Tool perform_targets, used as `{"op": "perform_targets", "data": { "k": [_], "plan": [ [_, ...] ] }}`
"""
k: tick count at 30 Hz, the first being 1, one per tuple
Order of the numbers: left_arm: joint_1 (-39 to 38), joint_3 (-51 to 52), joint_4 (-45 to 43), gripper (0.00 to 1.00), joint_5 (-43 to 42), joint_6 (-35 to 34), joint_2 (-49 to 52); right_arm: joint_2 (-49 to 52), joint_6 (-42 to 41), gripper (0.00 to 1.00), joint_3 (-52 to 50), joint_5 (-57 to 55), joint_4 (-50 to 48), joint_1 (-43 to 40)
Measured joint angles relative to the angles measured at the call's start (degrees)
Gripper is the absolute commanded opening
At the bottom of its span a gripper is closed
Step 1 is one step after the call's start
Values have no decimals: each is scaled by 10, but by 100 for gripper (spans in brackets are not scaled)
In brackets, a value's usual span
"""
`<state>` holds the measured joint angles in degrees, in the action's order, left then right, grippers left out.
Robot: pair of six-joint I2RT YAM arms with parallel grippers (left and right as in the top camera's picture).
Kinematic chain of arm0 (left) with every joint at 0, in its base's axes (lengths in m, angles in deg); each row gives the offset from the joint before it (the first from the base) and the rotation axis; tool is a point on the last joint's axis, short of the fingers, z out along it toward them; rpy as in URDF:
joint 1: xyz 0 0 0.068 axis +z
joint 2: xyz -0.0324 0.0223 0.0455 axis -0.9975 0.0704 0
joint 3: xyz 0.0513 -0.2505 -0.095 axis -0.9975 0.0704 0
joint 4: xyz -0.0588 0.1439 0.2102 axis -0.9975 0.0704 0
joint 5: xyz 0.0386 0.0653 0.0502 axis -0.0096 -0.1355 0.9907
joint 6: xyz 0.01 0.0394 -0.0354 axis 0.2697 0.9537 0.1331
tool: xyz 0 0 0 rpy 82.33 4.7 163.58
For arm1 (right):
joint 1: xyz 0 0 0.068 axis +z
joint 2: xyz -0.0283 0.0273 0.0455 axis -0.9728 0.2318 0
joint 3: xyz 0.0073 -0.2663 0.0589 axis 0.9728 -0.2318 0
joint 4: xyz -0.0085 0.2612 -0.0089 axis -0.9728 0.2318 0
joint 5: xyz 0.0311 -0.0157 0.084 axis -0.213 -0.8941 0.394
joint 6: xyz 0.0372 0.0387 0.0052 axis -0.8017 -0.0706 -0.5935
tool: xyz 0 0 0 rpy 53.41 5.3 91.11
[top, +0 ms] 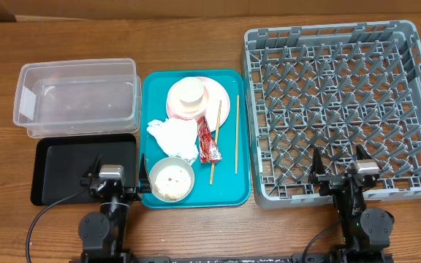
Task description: Sort waste into correct bins and load items into the dishwasher
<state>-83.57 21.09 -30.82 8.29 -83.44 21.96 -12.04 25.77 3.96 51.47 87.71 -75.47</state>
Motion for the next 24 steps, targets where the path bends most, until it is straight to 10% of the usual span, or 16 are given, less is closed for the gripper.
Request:
{"op": "perform_targets", "data": {
  "k": [12,24],
  "plan": [
    [0,-57,116,100,-29,0,0,0,0,100,0,0,0,0],
    [0,-403,332,100,-89,3,121,0,0,100,0,0,0,0]
  ]
}}
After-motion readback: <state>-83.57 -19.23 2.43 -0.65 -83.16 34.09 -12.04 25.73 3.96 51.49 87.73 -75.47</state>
